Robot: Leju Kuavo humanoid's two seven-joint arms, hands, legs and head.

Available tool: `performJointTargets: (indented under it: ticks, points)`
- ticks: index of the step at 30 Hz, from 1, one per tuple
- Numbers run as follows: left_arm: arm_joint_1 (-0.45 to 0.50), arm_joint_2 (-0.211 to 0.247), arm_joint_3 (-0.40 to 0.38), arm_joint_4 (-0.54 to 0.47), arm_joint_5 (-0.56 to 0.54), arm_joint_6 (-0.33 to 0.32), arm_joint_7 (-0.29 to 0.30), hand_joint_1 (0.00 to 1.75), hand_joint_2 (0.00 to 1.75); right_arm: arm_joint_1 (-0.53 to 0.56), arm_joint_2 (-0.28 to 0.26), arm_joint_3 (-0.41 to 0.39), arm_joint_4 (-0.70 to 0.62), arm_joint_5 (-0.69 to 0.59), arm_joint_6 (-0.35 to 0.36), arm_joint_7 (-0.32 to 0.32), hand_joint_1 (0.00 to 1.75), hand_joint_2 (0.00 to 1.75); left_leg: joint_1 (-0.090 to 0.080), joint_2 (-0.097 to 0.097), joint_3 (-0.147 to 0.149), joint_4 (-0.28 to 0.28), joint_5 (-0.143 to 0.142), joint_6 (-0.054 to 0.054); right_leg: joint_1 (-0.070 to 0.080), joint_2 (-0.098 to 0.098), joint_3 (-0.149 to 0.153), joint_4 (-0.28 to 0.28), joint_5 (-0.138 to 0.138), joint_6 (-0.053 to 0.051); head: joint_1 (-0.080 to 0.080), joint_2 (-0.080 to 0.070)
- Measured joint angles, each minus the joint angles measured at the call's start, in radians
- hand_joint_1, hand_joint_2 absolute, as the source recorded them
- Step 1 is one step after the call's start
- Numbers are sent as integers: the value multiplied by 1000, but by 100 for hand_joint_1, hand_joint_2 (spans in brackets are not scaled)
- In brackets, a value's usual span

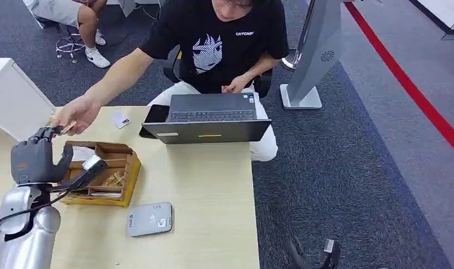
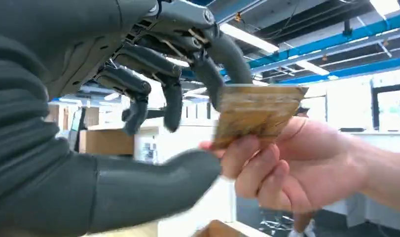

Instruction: Pass the card to the sensor for recognition and then transmit it.

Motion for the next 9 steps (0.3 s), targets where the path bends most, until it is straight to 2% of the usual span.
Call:
performJointTargets:
  ticks: [4,9]
  points:
    - [59,-34,18,-54,122,13,-83,0,175,3,2,0,0,-3,7,-5,0,175,0,0,0,0,0,0,0,0,0,0,0,0,0,0]
    - [181,-128,84,-244,437,-38,-280,0,175,14,4,0,0,-20,14,-13,0,175,0,0,-1,0,-1,1,0,0,0,0,-1,1,0,0]
